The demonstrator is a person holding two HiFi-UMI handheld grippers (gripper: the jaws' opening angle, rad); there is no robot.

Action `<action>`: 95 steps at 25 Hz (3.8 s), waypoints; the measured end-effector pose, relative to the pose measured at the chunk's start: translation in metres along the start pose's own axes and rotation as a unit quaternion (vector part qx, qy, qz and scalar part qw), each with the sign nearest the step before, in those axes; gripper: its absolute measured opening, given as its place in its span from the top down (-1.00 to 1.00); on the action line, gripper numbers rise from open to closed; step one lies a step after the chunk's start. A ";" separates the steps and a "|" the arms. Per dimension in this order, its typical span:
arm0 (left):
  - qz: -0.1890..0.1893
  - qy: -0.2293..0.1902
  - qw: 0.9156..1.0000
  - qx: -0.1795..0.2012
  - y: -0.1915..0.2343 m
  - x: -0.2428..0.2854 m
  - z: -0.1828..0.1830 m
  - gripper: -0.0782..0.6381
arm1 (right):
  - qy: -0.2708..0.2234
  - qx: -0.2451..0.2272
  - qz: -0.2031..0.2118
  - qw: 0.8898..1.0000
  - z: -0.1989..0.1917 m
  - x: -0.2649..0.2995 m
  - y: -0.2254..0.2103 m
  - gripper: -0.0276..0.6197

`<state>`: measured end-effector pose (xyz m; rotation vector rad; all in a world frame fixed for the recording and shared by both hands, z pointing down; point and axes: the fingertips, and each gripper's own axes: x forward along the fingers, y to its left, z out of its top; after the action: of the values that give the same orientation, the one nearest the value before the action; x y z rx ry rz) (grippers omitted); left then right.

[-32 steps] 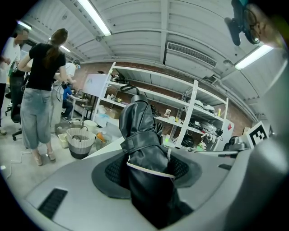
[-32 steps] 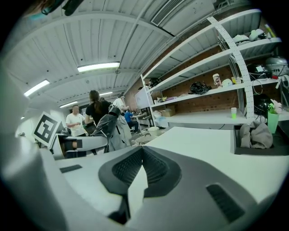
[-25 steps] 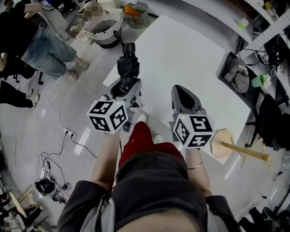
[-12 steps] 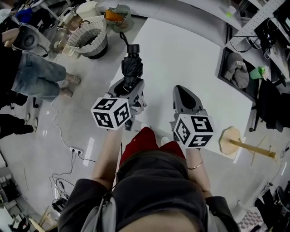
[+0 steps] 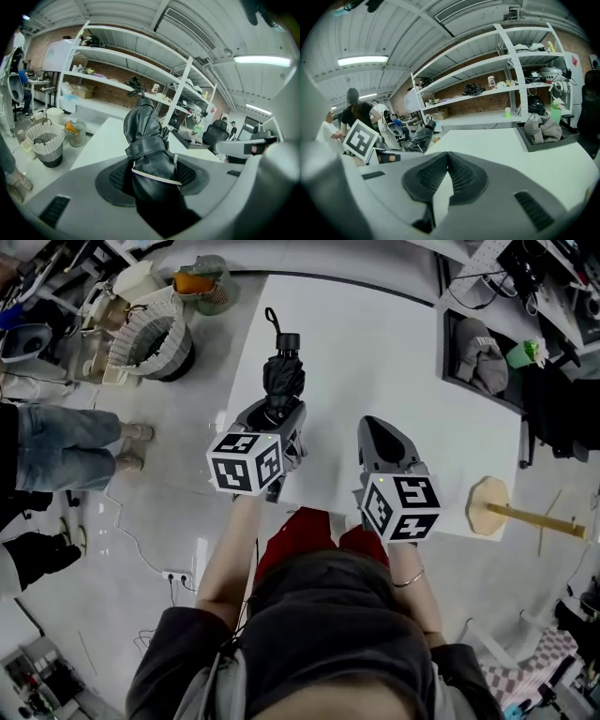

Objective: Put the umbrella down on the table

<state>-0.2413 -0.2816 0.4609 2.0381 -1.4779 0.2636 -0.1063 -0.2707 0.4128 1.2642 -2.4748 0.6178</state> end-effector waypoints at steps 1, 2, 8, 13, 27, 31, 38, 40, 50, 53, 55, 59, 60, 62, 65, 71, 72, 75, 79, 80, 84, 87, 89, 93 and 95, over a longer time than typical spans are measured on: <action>-0.004 0.010 1.000 0.005 0.001 0.006 -0.003 0.17 | 0.002 0.003 -0.006 1.000 -0.001 0.001 0.000 0.86; -0.007 0.020 1.000 0.010 0.001 0.012 -0.006 0.17 | 0.003 0.005 -0.011 1.000 -0.002 0.003 -0.001 0.86; -0.025 0.065 0.997 0.019 0.005 0.042 -0.024 0.17 | 0.006 0.015 -0.038 0.999 -0.003 0.010 -0.008 0.86; -0.034 0.088 0.995 0.033 0.007 0.057 -0.030 0.17 | 0.012 0.022 -0.057 0.998 -0.007 0.013 -0.013 0.86; -0.037 0.125 0.990 0.050 0.005 0.080 -0.043 0.17 | 0.032 0.038 -0.072 0.996 -0.021 0.026 -0.019 0.86; -0.033 0.131 0.990 0.046 0.008 0.083 -0.045 0.17 | 0.036 0.041 -0.069 0.996 -0.022 0.034 -0.017 0.86; -0.030 0.141 0.989 0.032 0.012 0.090 -0.049 0.15 | 0.047 0.042 -0.066 0.996 -0.028 0.044 -0.015 0.86; -0.030 0.143 0.989 0.028 0.014 0.092 -0.050 0.14 | 0.052 0.041 -0.065 0.996 -0.030 0.048 -0.015 0.86; -0.024 0.159 0.987 0.014 0.016 0.098 -0.052 0.14 | 0.078 0.041 -0.063 0.994 -0.043 0.065 -0.018 0.86; -0.021 0.162 0.987 0.011 0.016 0.100 -0.053 0.13 | 0.080 0.040 -0.061 0.994 -0.043 0.067 -0.018 0.86; -0.019 0.162 0.987 0.009 0.017 0.101 -0.053 0.12 | 0.081 0.040 -0.061 0.994 -0.043 0.069 -0.019 0.86; -0.013 0.157 0.987 0.011 0.019 0.101 -0.050 0.06 | 0.083 0.039 -0.062 0.994 -0.043 0.071 -0.020 0.86; -0.012 0.153 0.988 0.013 0.020 0.101 -0.048 0.04 | 0.083 0.039 -0.062 0.994 -0.043 0.072 -0.020 0.86; -0.012 0.143 0.989 0.019 0.020 0.099 -0.044 0.01 | 0.083 0.038 -0.061 0.994 -0.042 0.072 -0.019 0.86; -0.011 0.131 0.991 0.027 0.019 0.097 -0.040 -0.01 | 0.083 0.036 -0.059 0.994 -0.041 0.073 -0.015 0.86; -0.003 0.106 0.994 0.039 0.018 0.093 -0.033 -0.01 | 0.080 0.031 -0.057 0.995 -0.039 0.072 -0.011 0.86; -0.002 0.103 0.994 0.040 0.018 0.093 -0.032 -0.01 | 0.079 0.030 -0.058 0.995 -0.039 0.071 -0.011 0.86; 0.001 0.094 0.995 0.043 0.018 0.090 -0.029 -0.01 | 0.075 0.029 -0.059 0.995 -0.037 0.069 -0.009 0.86; 0.006 0.083 0.995 0.048 0.019 0.084 -0.027 -0.01 | 0.072 0.027 -0.058 0.995 -0.038 0.067 -0.004 0.86; 0.006 0.081 0.996 0.048 0.020 0.082 -0.026 -0.01 | 0.072 0.026 -0.057 0.995 -0.038 0.067 -0.002 0.86; 0.007 0.060 0.997 0.047 0.021 0.070 -0.020 0.01 | 0.069 0.021 -0.054 0.996 -0.038 0.065 0.004 0.86; 0.007 0.035 0.998 0.046 0.020 0.062 -0.011 0.06 | 0.066 0.020 -0.052 0.996 -0.037 0.063 0.006 0.86; 0.007 0.019 0.999 0.045 0.020 0.055 -0.005 0.11 | 0.061 0.020 -0.052 0.997 -0.034 0.060 0.007 0.86; 0.005 -0.007 0.999 0.042 0.017 0.040 0.006 0.23 | 0.048 0.023 -0.053 0.997 -0.029 0.053 0.007 0.86; -0.002 -0.020 0.999 0.036 0.014 0.035 0.010 0.34 | 0.041 0.025 -0.055 0.997 -0.026 0.048 0.006 0.86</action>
<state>-0.2434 -0.3180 0.4747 2.1133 -1.5090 0.2801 -0.1368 -0.2879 0.4555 1.3548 -2.3208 0.6914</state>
